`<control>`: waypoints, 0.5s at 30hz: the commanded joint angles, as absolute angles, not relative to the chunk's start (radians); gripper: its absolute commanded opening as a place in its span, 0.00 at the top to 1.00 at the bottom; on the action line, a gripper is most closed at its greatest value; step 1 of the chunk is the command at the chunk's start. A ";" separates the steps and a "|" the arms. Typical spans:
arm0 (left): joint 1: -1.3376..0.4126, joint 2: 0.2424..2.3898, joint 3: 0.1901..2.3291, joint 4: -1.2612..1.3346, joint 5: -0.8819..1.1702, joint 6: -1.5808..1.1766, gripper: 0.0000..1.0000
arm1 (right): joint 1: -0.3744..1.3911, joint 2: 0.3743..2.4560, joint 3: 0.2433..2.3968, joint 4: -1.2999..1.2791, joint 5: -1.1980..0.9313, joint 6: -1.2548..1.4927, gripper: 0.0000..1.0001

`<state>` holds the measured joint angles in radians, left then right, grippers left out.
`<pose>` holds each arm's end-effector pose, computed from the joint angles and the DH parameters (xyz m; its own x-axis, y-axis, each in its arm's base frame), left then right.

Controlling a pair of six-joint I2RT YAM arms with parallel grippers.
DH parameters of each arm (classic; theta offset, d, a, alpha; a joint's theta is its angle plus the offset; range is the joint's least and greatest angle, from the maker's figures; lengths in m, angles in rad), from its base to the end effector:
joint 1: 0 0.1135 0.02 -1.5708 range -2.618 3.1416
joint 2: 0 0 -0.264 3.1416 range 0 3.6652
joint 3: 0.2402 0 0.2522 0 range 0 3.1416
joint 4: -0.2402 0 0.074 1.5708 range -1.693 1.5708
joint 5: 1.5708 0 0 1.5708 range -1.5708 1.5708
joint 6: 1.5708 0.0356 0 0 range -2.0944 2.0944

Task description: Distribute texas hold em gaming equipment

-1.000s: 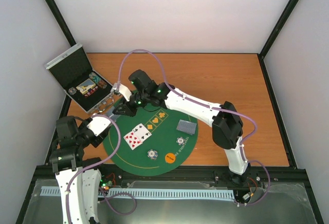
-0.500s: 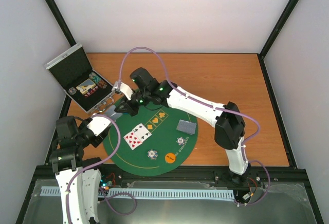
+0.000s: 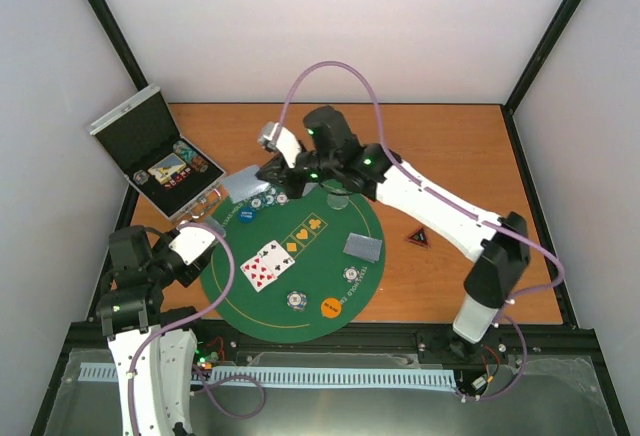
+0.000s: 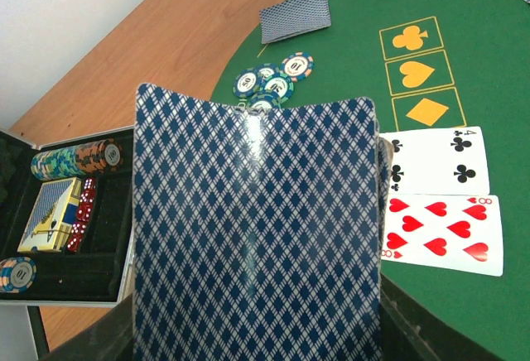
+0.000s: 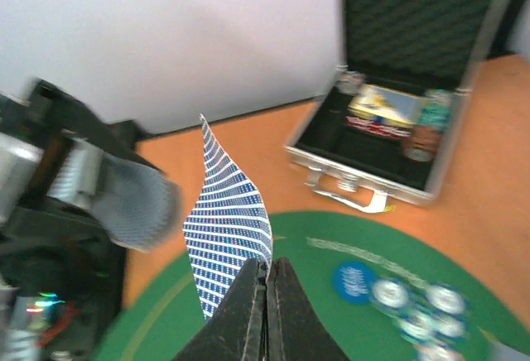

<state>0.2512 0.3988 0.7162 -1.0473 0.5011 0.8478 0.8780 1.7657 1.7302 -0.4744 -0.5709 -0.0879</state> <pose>0.0712 0.0006 0.2793 -0.3308 0.5941 -0.7333 0.5695 0.7452 0.3469 0.2463 0.3268 0.3730 -0.2273 -0.3894 -0.8926 -0.9724 0.1409 0.1861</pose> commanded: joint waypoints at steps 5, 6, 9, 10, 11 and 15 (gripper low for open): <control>0.259 0.389 0.729 -1.017 0.519 0.847 0.49 | 0.866 1.532 1.153 -0.021 -0.001 -0.546 0.97; 0.259 0.390 0.729 -1.017 0.519 0.845 0.49 | 0.874 1.517 1.077 0.066 0.015 -0.620 0.97; 0.260 0.395 0.729 -1.018 0.519 0.845 0.49 | 0.905 1.536 0.949 0.215 0.068 -0.782 0.97; 0.260 0.396 0.729 -1.017 0.520 0.845 0.49 | 0.918 1.563 0.958 0.211 0.089 -0.809 0.97; 0.259 0.397 0.729 -1.018 0.519 0.844 0.49 | 0.927 1.593 0.971 0.202 0.115 -0.820 0.97; 0.259 0.397 0.729 -1.020 0.517 0.843 0.49 | 0.942 1.685 0.964 0.287 0.122 -0.859 0.97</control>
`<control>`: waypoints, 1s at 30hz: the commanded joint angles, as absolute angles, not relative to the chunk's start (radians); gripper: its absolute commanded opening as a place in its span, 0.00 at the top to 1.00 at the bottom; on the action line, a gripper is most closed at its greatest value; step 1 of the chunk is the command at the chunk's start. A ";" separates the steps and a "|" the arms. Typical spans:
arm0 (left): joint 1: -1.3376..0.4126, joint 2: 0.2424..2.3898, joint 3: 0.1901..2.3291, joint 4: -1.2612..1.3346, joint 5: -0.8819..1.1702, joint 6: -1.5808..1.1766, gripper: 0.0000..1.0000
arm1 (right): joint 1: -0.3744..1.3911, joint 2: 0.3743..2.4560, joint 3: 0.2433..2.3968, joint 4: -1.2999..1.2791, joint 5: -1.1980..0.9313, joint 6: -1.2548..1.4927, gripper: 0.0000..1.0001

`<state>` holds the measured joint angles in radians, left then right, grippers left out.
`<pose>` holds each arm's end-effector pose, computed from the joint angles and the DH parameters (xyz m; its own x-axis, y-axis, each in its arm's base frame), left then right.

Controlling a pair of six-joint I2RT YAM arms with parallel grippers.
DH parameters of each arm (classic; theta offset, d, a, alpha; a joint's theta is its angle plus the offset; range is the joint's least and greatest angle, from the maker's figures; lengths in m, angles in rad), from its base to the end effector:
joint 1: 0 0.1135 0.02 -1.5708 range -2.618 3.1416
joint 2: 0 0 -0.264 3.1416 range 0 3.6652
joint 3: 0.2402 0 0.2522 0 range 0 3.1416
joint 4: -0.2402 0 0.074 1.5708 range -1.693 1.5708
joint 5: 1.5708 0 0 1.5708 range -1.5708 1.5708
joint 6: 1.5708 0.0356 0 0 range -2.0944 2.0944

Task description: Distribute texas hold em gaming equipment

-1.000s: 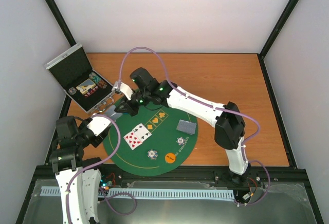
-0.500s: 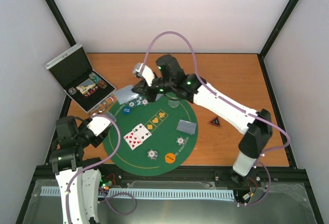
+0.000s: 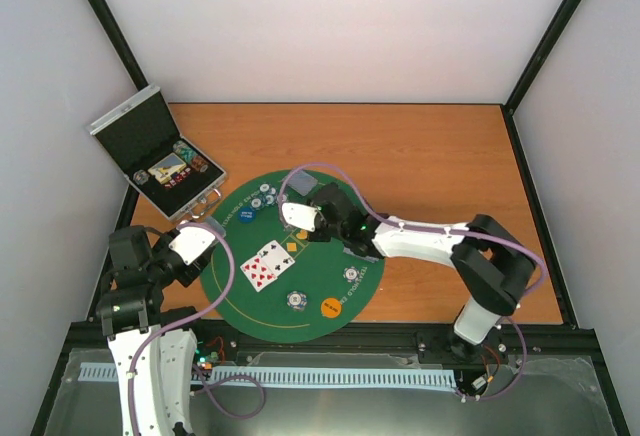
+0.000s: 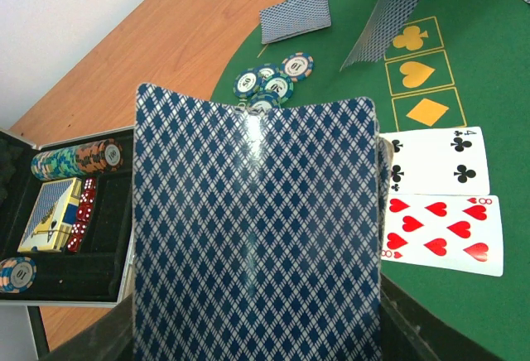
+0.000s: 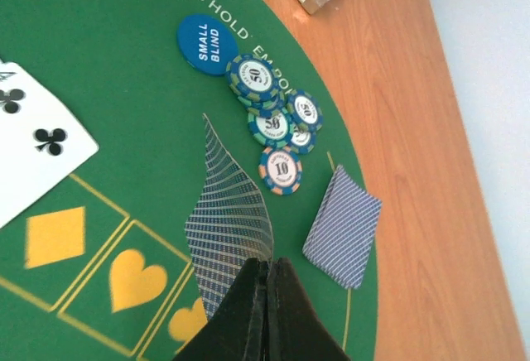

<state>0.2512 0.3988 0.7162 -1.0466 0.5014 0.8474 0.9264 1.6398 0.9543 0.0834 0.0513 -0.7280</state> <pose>0.0713 0.0006 0.2794 -0.3303 0.5938 -0.7337 0.5693 0.7453 0.3470 0.2154 0.2836 0.2062 0.2604 -0.7597 -0.5959 -0.8034 0.1718 -0.5701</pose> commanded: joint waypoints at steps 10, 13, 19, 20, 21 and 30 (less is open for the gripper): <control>0.260 0.396 0.728 -1.018 0.516 0.842 0.49 | 1.006 1.867 0.953 0.384 0.207 -1.128 0.97; 0.259 0.395 0.727 -1.017 0.516 0.842 0.49 | 1.012 1.864 0.912 0.347 0.185 -1.170 0.97; 0.259 0.397 0.726 -1.016 0.519 0.847 0.49 | 1.012 1.807 0.889 0.198 0.059 -1.197 0.97; 0.259 0.396 0.726 -1.016 0.518 0.846 0.49 | 1.012 1.803 0.888 0.178 0.041 -1.207 0.97; 0.259 0.396 0.726 -1.016 0.517 0.845 0.49 | 1.012 1.803 0.890 0.162 0.029 -1.216 0.97; 0.260 0.397 0.726 -1.018 0.517 0.845 0.49 | 1.011 1.828 0.922 0.084 0.013 -1.239 0.97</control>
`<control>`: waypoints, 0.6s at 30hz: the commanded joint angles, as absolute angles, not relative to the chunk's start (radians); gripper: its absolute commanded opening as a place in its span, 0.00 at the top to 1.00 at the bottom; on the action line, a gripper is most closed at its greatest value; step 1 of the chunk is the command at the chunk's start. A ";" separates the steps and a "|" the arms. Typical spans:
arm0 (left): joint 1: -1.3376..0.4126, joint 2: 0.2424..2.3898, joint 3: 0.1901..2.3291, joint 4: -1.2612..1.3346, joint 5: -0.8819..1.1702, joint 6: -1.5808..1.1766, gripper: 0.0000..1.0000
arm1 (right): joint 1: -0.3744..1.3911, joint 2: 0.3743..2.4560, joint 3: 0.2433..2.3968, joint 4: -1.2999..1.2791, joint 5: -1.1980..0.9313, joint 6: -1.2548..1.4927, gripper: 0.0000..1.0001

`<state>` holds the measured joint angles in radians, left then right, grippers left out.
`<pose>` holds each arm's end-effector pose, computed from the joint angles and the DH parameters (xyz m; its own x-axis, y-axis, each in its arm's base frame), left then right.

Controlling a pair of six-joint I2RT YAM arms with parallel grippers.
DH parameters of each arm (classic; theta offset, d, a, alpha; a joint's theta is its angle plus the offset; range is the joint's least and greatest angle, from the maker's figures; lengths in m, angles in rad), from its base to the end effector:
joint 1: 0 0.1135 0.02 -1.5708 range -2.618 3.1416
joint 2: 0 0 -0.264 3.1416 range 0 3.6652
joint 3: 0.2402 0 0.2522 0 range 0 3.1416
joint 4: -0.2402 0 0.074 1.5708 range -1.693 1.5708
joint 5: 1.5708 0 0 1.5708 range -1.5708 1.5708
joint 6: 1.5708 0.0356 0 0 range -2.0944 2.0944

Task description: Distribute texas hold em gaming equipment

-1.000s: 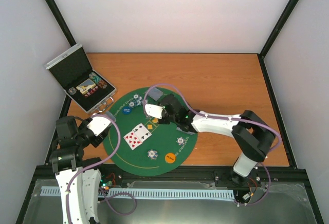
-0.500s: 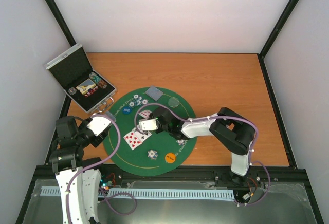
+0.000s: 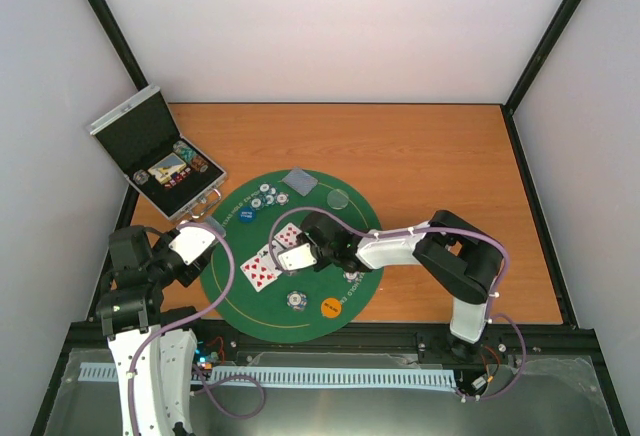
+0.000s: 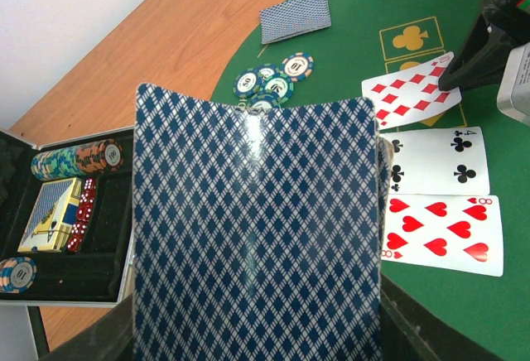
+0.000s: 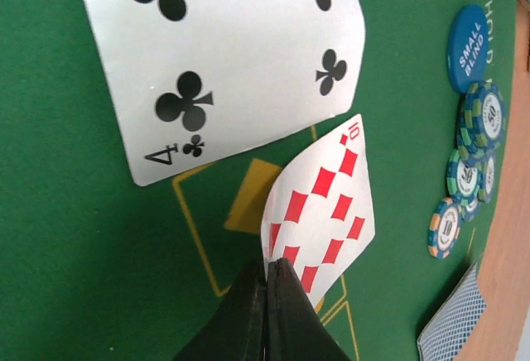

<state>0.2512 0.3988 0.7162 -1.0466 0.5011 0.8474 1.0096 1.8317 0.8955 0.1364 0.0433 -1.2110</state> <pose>0.0713 0.0006 0.2794 -0.3305 0.5939 -0.7335 0.5691 0.7454 0.3471 0.1918 0.3023 0.1283 0.6422 -0.7354 -0.2163 -0.6494 -0.3721 -0.6632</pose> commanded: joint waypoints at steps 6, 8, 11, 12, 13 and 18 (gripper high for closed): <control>0.259 0.398 0.726 -1.016 0.517 0.845 0.49 | 1.012 1.831 0.923 0.075 -0.023 -1.246 0.97; 0.259 0.397 0.727 -1.018 0.517 0.845 0.49 | 1.012 1.834 0.927 0.074 -0.028 -1.246 0.97; 0.259 0.400 0.726 -1.018 0.518 0.846 0.49 | 1.012 1.835 0.934 0.067 -0.029 -1.246 0.96; 0.259 0.400 0.727 -1.018 0.517 0.845 0.49 | 1.012 1.834 0.934 0.064 -0.026 -1.247 0.96; 0.259 0.399 0.726 -1.018 0.517 0.846 0.49 | 1.012 1.833 0.934 0.061 -0.024 -1.247 0.95; 0.259 0.399 0.727 -1.017 0.517 0.845 0.49 | 1.012 1.825 0.933 0.025 -0.023 -1.246 0.86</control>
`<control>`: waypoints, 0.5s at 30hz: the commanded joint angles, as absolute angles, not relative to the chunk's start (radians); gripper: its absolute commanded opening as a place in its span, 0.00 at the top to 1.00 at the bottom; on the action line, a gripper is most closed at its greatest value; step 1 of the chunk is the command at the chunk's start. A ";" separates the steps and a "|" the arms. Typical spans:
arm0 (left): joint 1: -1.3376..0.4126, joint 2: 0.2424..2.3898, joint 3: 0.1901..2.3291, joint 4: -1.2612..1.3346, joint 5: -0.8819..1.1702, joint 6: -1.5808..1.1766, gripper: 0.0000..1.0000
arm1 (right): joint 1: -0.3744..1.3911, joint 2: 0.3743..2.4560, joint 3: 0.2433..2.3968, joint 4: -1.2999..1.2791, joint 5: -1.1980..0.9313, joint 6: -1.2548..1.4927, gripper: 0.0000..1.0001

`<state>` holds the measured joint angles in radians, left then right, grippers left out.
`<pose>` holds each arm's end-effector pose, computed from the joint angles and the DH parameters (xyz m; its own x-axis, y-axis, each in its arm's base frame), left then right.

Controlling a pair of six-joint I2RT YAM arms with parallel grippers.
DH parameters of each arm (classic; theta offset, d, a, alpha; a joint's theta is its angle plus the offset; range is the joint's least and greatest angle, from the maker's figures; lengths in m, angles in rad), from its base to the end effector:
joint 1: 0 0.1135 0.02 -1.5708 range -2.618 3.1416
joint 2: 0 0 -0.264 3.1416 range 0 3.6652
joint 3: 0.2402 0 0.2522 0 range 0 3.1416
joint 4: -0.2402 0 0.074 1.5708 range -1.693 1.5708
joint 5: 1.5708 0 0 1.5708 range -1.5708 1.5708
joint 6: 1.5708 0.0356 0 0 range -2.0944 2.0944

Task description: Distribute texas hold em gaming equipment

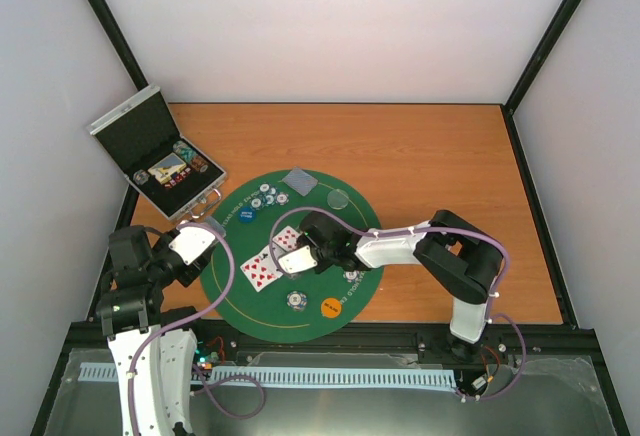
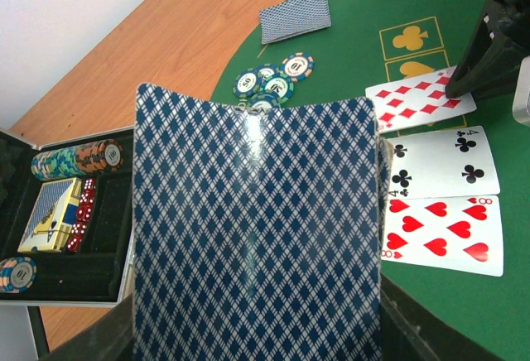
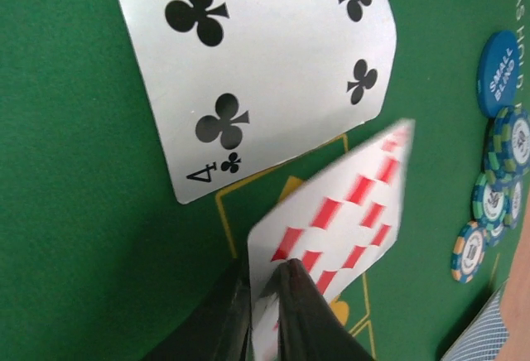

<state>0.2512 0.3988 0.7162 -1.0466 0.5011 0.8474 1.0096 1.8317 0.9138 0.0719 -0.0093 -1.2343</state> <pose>0.0713 0.0006 0.2794 -0.3305 0.5939 -0.7335 0.5691 0.7454 0.3471 0.1898 0.3026 0.1284 0.6706 -0.7067 -0.2255 -0.6567 -0.4243 -0.6235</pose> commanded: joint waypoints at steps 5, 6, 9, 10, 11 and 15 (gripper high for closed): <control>0.259 0.399 0.726 -1.018 0.518 0.846 0.49 | 1.012 1.798 0.928 0.005 -0.025 -1.252 0.79; 0.259 0.398 0.727 -1.017 0.517 0.847 0.49 | 1.012 1.792 0.928 0.000 -0.028 -1.252 0.77; 0.259 0.399 0.727 -1.019 0.518 0.847 0.49 | 1.012 1.764 0.930 -0.019 -0.038 -1.252 0.74; 0.259 0.398 0.727 -1.018 0.518 0.847 0.49 | 1.012 1.755 0.930 -0.024 -0.043 -1.250 0.73; 0.259 0.398 0.727 -1.018 0.517 0.848 0.49 | 1.012 1.741 0.928 -0.029 -0.052 -1.247 0.71; 0.259 0.399 0.727 -1.018 0.517 0.847 0.49 | 1.007 1.679 0.918 0.011 -0.094 -1.167 0.60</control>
<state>0.2512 0.3988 0.7162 -1.0466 0.5014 0.8474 1.0096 1.7519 0.9154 -0.0120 -0.0414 -1.2297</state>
